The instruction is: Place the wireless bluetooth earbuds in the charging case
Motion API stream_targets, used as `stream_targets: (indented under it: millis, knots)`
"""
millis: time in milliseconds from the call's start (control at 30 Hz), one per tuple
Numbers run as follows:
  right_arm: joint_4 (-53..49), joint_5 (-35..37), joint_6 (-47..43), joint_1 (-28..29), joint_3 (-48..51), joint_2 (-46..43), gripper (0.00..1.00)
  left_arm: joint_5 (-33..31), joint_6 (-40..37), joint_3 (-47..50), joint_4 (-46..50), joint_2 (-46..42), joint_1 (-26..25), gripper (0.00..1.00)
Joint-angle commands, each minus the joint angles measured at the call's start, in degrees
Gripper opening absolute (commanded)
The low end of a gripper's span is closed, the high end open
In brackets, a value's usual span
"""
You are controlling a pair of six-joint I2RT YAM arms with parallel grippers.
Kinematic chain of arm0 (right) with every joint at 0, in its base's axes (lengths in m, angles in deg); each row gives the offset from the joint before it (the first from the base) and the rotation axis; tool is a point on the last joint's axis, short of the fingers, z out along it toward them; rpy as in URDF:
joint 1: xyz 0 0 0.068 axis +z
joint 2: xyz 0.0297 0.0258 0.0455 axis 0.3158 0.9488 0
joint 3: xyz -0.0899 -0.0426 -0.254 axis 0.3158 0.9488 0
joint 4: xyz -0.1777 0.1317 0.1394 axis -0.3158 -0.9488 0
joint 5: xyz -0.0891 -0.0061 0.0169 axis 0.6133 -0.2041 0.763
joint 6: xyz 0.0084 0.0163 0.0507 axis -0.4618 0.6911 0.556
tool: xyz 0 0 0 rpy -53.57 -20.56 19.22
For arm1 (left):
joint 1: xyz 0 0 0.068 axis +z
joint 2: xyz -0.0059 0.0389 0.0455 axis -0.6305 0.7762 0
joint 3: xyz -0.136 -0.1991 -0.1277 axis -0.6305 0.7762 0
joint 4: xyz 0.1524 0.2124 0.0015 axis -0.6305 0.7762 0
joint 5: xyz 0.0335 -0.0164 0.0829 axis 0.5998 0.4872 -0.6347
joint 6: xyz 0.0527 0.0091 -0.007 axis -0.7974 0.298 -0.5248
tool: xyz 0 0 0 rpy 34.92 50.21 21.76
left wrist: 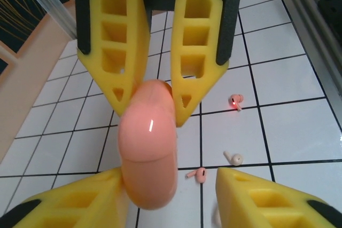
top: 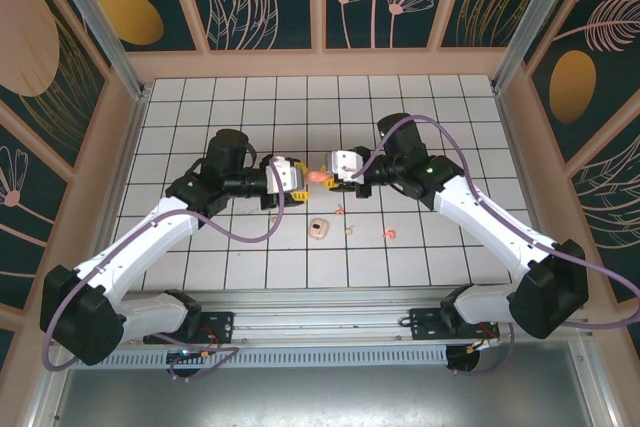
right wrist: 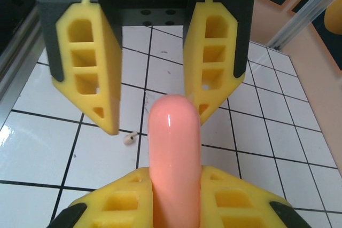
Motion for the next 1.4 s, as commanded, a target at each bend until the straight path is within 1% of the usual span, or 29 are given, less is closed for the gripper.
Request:
stream_targets:
  millis: [0,100,200,367,500,533,600,667,767,900,1000,1033,1067,1233,1367]
  knots:
    - [0.18,-0.82,-0.53,0.10,-0.18,0.95,0.17,4.47,0.57,0.22,-1.71,-0.76,-0.33,0.42]
    - [0.21,-1.36,-0.68,0.13,-0.30,1.32,0.17,5.26,1.12,0.23,-1.89,-0.96,-0.28,0.38]
    - [0.95,-2.38,-0.47,0.13,-0.18,1.34,0.17,4.72,1.05,0.57,-1.92,-1.36,-0.29,0.32]
    - [1.94,-4.06,-0.27,0.14,0.16,1.15,0.17,4.30,0.94,0.91,-1.89,-1.34,-0.29,0.28]
    - [2.59,-4.61,-0.18,0.20,0.57,1.15,0.17,4.25,1.19,0.97,-2.11,-1.25,-0.22,0.20]
    - [2.99,-4.53,-0.14,0.18,0.82,1.15,0.18,4.14,1.23,0.91,-2.02,-1.33,-0.21,0.19]
    - [4.53,-4.17,0.96,0.06,1.39,1.00,0.26,4.05,1.20,1.25,-2.14,-1.64,-0.26,0.16]
    - [7.15,-4.16,2.48,-0.28,2.56,0.48,0.34,4.09,1.45,1.77,-2.53,-1.90,-0.29,0.15]
    - [10.39,-4.52,4.55,-1.05,4.18,-0.44,0.38,4.55,1.87,2.13,-2.77,-2.01,-0.28,0.14]
    - [14.37,-6.35,7.47,-3.17,5.90,-2.10,0.39,5.09,1.99,1.99,-2.50,-1.38,-0.24,0.14]
    - [17.06,-7.57,9.33,-3.54,7.15,-3.28,0.39,6.02,2.16,1.76,-2.59,-0.95,-0.23,0.14]
    - [17.58,-8.07,9.81,-3.55,7.49,-3.60,0.39,6.07,2.25,1.79,-2.58,-0.88,-0.28,0.14]
    - [17.96,-8.65,10.07,-5.31,7.82,-3.99,0.39,6.17,2.32,1.86,-2.59,-0.73,-0.27,0.14]
    - [19.01,-11.76,10.82,-6.32,8.94,-5.08,0.39,6.08,2.55,2.23,-2.59,-0.75,-0.27,0.13]
    - [20.95,-12.54,11.79,-6.69,9.73,-5.33,0.39,6.19,2.69,2.31,-2.74,-0.58,-0.23,0.13]
